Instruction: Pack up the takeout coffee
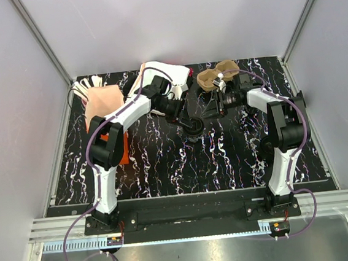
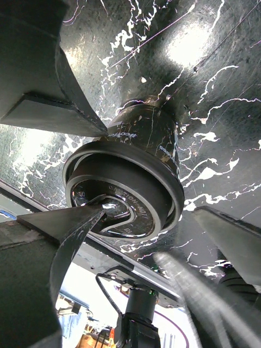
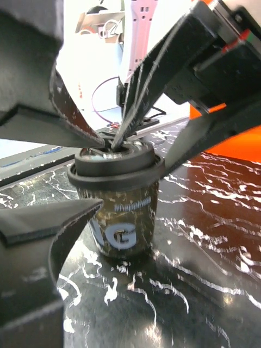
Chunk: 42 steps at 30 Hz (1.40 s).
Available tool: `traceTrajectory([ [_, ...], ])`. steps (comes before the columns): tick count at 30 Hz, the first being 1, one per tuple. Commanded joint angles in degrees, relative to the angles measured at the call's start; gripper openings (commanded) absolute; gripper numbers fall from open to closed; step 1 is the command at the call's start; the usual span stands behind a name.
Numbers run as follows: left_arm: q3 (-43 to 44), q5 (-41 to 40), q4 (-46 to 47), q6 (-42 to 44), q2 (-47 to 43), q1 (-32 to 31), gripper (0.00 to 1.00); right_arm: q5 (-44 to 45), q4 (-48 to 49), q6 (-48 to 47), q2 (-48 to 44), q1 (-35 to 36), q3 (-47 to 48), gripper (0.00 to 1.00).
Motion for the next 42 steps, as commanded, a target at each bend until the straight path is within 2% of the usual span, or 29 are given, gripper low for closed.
traceTrajectory([
  [1, 1.0, -4.6, -1.2, 2.1, 2.4, -0.3, 0.54, -0.1, 3.5, 3.1, 2.3, -0.6, 0.9, 0.44],
  [27, 1.7, -6.5, -2.4, 2.4, 3.0, -0.8, 0.54, -2.3, 4.6, 2.1, 1.1, -0.4, -2.0, 0.43],
  [35, 1.7, -7.1, -2.8, 2.7, 3.2, -1.0, 0.52, 1.7, 3.0, 0.0, 1.8, 0.9, -3.4, 0.36],
  [42, 1.8, -8.1, -3.6, 3.6, 3.2, -1.5, 0.43, 7.3, -0.5, -3.1, 3.2, 2.9, -3.5, 0.31],
])
